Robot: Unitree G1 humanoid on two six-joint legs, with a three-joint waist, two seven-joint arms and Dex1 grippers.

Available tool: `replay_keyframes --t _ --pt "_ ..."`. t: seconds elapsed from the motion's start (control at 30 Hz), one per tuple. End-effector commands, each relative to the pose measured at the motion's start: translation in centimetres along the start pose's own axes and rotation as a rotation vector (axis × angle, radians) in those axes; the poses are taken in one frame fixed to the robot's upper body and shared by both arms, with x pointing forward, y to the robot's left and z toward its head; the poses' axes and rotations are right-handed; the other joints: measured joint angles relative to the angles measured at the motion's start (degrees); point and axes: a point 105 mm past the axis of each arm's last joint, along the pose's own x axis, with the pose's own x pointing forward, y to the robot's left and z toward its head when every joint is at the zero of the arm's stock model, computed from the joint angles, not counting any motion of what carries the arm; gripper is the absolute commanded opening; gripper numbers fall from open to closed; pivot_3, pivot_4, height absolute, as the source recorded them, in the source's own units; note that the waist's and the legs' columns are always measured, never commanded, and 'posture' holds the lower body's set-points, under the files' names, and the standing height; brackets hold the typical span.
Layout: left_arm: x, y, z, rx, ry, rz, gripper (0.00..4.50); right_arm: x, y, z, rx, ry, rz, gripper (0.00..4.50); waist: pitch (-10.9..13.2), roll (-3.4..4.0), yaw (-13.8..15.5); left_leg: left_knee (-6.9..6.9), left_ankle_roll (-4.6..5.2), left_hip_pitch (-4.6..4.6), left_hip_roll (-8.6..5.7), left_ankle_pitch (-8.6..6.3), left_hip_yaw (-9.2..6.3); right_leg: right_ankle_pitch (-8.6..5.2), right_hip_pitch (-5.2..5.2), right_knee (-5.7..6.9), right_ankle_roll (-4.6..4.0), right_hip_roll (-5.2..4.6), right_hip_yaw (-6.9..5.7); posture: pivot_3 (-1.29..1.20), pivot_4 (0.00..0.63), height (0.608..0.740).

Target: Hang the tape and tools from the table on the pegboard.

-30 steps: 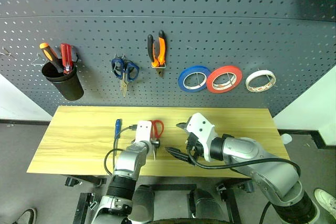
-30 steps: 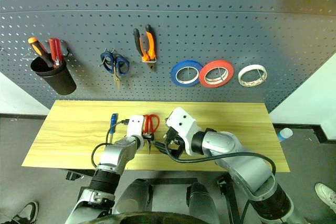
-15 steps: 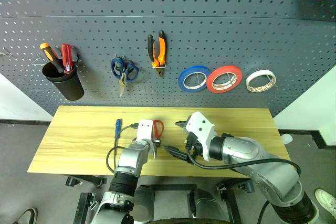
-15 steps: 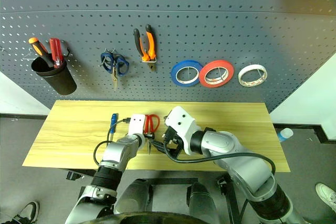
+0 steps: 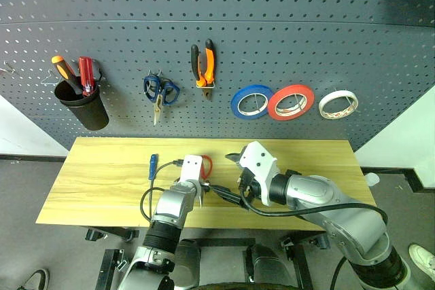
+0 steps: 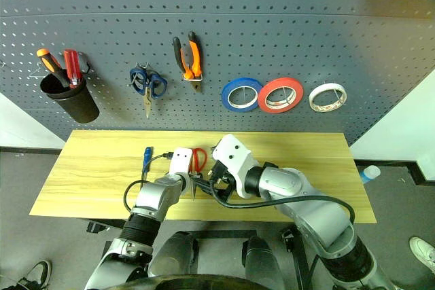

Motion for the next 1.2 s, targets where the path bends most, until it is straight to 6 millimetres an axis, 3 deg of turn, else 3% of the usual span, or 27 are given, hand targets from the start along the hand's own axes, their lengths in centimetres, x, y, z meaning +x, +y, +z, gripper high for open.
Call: replay_keyframes --t 0.03,0.3,0.4,0.73,1.03,1.2 --pt "0.3 -1.3 -3.7 0.009 0.132 -0.021 4.50 -0.3 0.6 1.3 -0.033 -0.051 0.018 4.45 0.01 0.01 -0.02 0.00 0.00 0.00 0.00 0.00 0.00 0.00 0.00 0.00 0.00 0.00 0.00 0.27 0.145 0.687" --pt "0.3 -1.2 -3.6 0.004 0.128 -0.019 4.50 -0.4 0.6 0.9 -0.029 -0.035 0.025 4.45 0.03 0.03 -0.08 -0.06 0.00 0.00 0.00 0.00 0.00 -0.01 -0.01 -0.05 0.01 0.00 0.00 0.27 0.147 0.687" --pt "0.3 -1.2 -3.6 0.002 0.125 -0.022 3.94 -0.6 0.4 0.7 -0.029 -0.026 0.019 4.50 0.04 0.02 -0.14 -0.08 0.00 0.00 0.00 0.00 0.00 -0.01 -0.01 -0.06 0.01 0.00 0.00 0.27 0.149 0.687" --pt "0.3 -1.1 -3.5 0.004 0.123 -0.029 1.01 -0.8 0.0 0.5 -0.033 -0.018 0.004 4.50 0.18 0.07 -1.43 -0.12 0.00 0.01 0.00 0.00 -0.01 -0.02 -0.01 -0.09 0.02 -0.01 0.00 0.27 0.149 0.687" --pt "0.3 -1.1 -3.1 0.008 0.100 -0.033 1.01 -0.9 -0.1 0.4 -0.034 -0.018 0.003 4.50 0.46 0.15 -1.43 -0.15 -0.01 0.00 0.00 0.00 -0.01 -0.16 -0.04 -0.12 0.26 -0.01 -0.01 0.27 0.147 0.687" --pt "-0.2 -1.1 -1.7 0.073 -0.012 -0.053 1.01 -0.8 -0.3 0.3 -0.035 -0.014 0.001 4.50 0.56 0.21 -1.37 -0.16 -0.01 -0.03 0.00 0.00 -0.01 -0.16 -0.05 -0.14 0.25 -0.02 0.00 0.28 0.146 0.687"
